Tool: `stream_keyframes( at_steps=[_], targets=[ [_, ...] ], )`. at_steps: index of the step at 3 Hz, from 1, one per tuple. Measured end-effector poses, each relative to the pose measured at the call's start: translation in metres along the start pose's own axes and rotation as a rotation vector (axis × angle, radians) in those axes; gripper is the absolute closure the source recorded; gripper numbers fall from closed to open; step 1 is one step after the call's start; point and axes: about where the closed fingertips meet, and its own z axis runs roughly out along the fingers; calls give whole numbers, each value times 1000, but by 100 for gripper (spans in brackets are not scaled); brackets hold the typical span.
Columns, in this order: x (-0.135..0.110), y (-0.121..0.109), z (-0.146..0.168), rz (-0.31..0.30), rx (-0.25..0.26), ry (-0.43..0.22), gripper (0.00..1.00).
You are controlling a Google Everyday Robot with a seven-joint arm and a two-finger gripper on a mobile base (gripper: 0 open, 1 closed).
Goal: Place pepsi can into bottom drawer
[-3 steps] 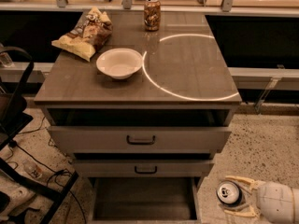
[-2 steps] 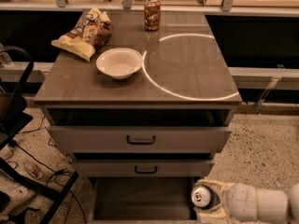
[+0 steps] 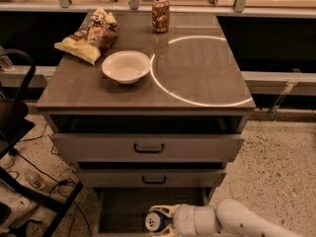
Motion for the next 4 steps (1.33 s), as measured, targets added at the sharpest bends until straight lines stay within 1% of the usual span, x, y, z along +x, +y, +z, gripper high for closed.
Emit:
stream_keyframes(
  at_steps=[1, 2, 3, 4],
  targets=[
    [7, -3, 74, -32, -83, -45, 100],
    [7, -3, 73, -32, -81, -44, 100],
    [29, -9, 94, -9, -91, -52, 100],
    [84, 3, 155, 51, -150, -155, 100]
  ],
)
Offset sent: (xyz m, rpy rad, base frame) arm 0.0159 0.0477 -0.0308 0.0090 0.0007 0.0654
